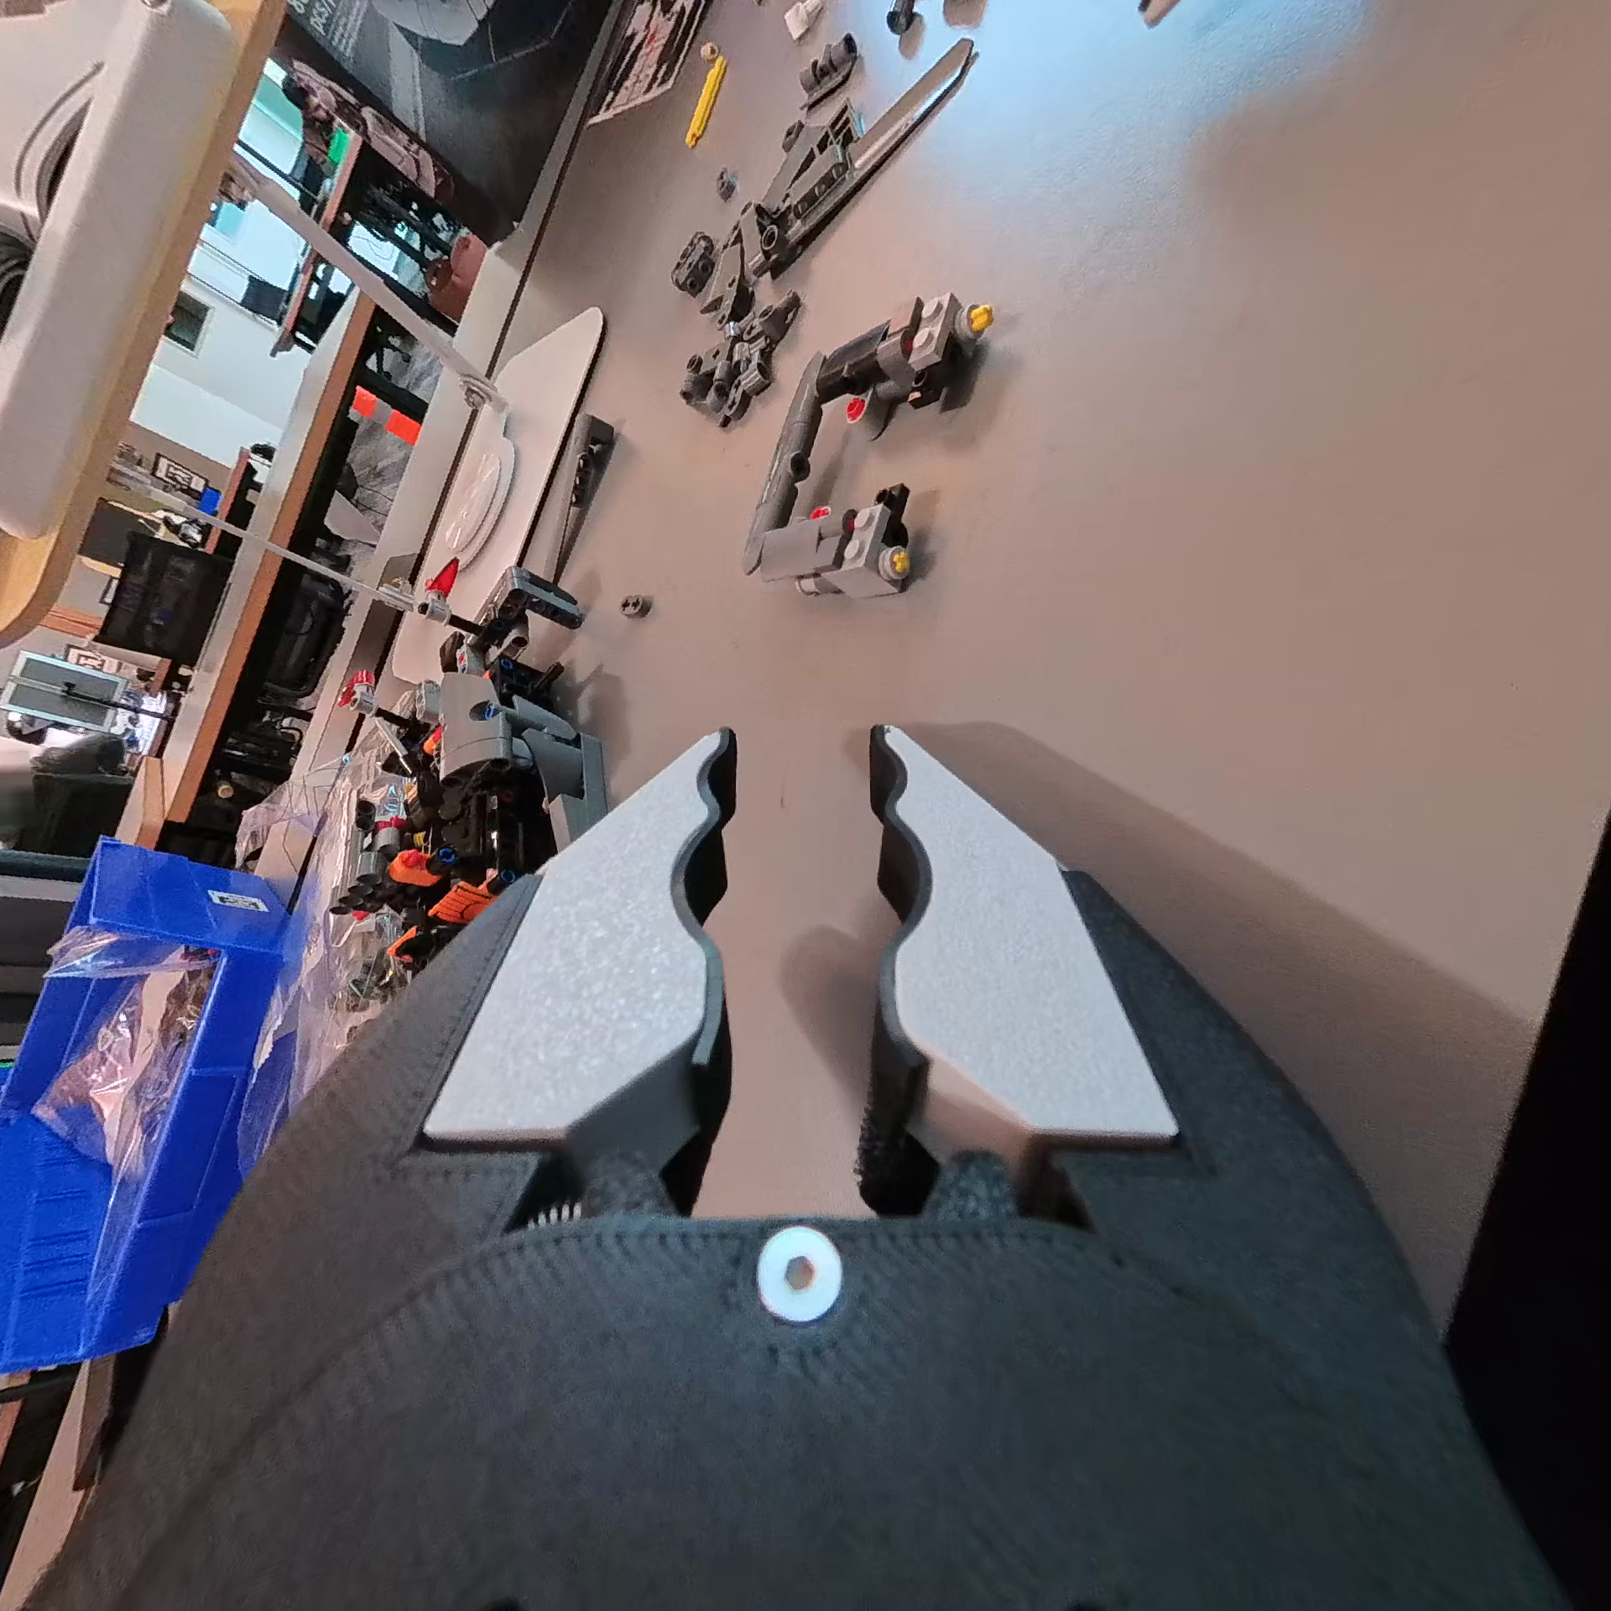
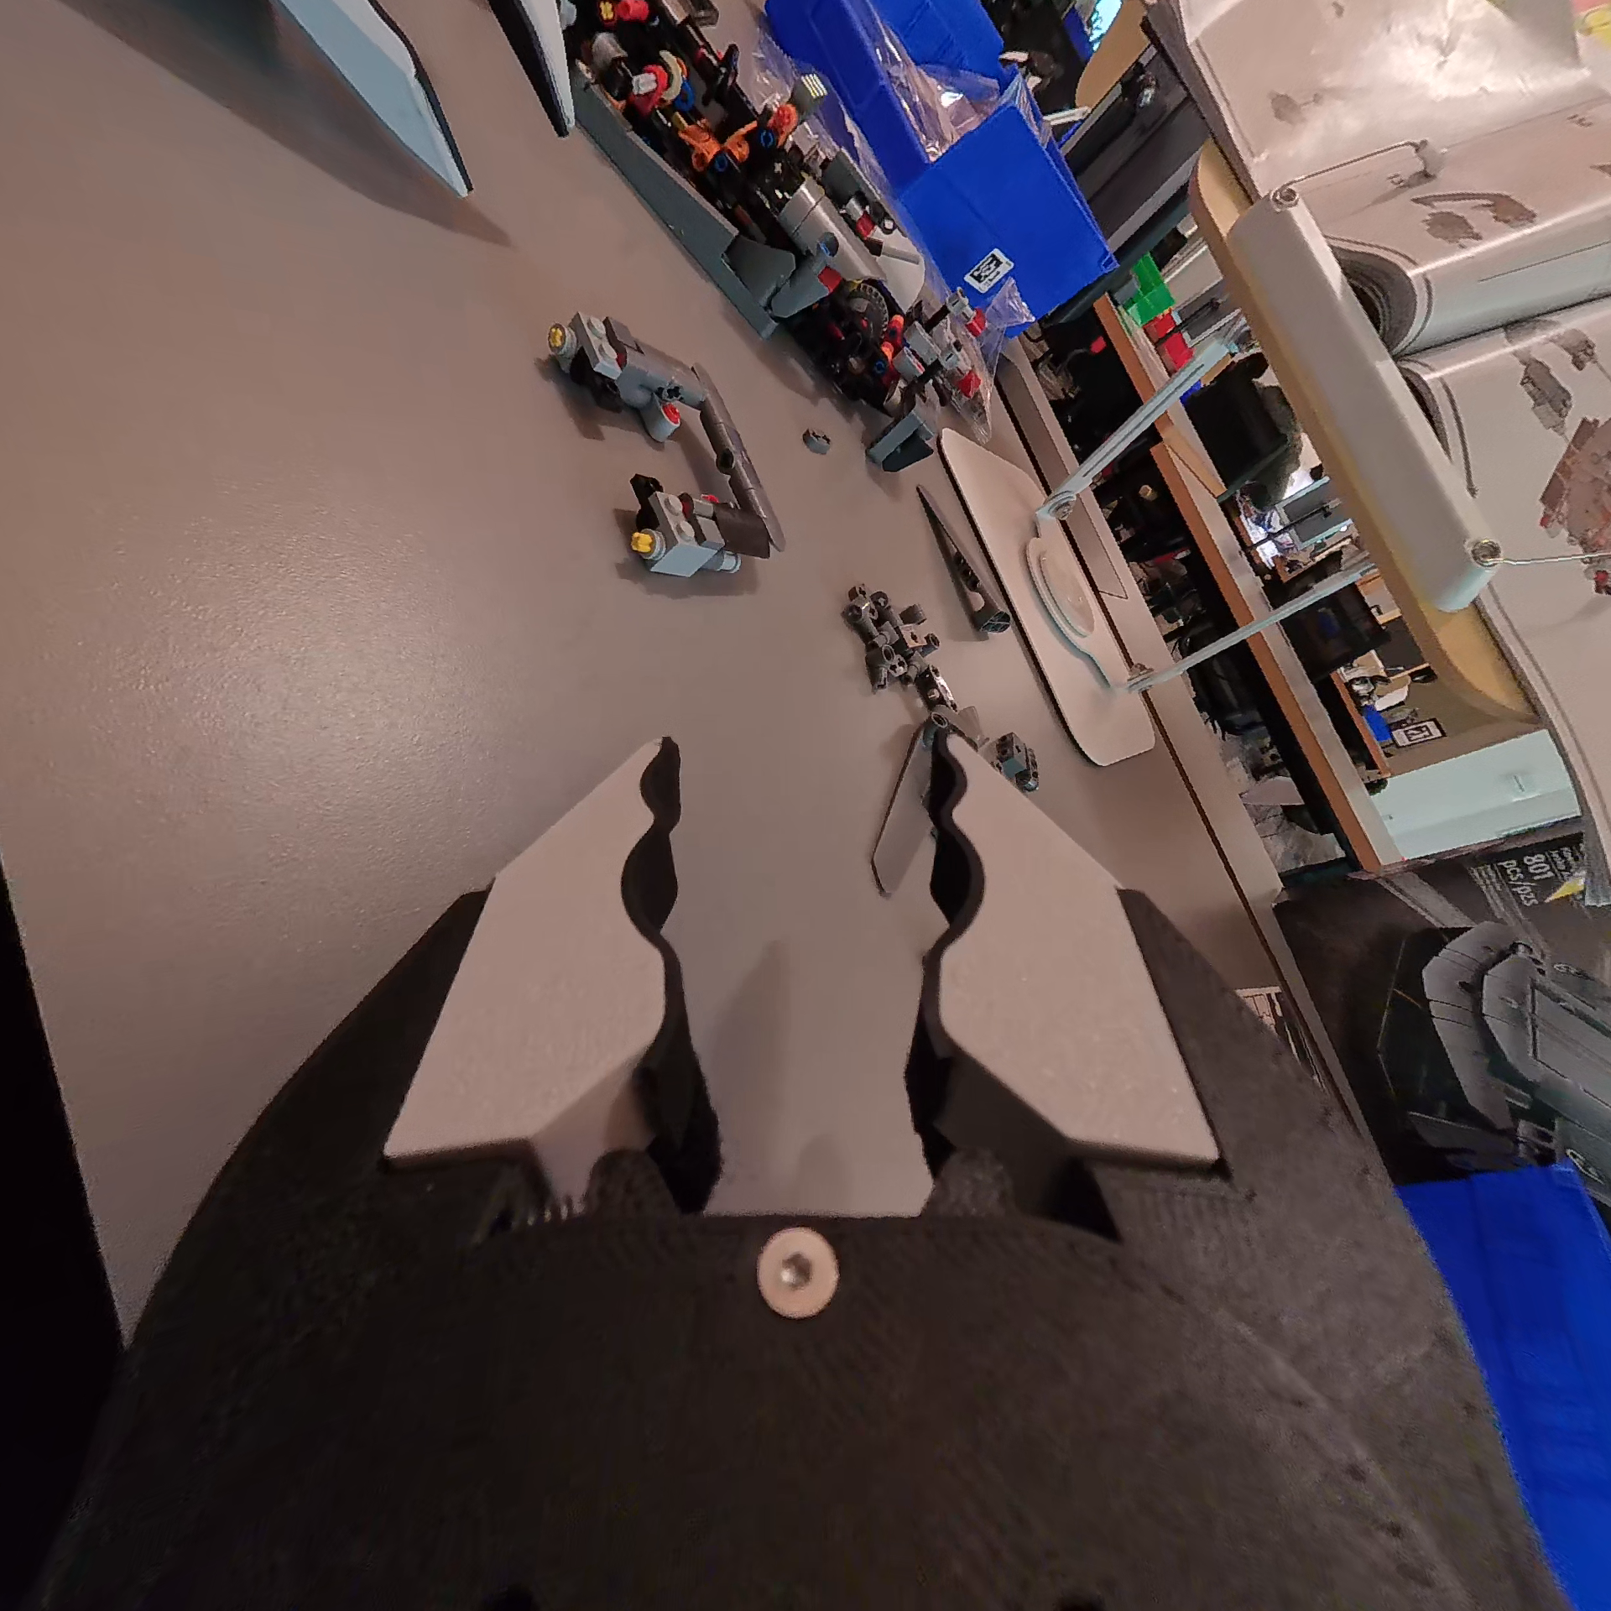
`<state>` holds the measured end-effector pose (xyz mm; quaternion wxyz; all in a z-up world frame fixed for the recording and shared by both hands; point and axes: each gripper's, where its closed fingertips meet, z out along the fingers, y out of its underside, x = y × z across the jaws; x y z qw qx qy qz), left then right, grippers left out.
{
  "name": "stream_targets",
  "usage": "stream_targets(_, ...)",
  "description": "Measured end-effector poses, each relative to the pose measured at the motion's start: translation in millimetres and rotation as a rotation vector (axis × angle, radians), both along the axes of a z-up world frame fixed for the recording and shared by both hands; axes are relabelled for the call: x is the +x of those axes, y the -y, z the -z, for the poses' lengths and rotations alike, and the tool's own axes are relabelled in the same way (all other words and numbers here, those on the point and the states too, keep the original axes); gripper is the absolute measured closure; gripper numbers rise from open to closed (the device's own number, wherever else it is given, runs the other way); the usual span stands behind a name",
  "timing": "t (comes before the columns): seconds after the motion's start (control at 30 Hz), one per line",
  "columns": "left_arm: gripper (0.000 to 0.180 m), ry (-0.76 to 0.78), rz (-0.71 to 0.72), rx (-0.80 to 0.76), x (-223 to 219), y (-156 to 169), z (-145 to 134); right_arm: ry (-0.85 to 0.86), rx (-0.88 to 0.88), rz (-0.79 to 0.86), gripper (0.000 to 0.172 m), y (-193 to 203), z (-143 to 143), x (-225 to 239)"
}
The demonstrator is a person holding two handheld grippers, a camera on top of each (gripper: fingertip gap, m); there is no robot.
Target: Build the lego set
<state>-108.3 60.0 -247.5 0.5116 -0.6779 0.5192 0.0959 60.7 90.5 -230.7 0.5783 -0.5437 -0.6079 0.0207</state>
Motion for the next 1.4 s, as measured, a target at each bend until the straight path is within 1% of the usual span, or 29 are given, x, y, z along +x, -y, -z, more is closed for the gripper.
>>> stream_targets(0.6,0.157,0.001,-0.005,-0.034,-0.4,-1.2,2.9,0.017,0.018,-0.017,0.119,3.0,2.0,-1.1)
stream_targets(0.97,0.158,0.027,0.001,-0.097,0.0,-0.9,5.3,0.019,0.022,-0.013,0.12,2.4,2.4,-1.1)
stream_targets(1.17,0.155,0.058,0.022,-0.153,1.5,1.3,6.1,0.022,0.026,-0.008,0.122,1.8,2.7,-1.0)
stream_targets(1.4,0.151,0.064,0.028,-0.149,2.0,1.8,5.1,0.031,0.036,0.001,0.125,0.6,3.7,-1.0)
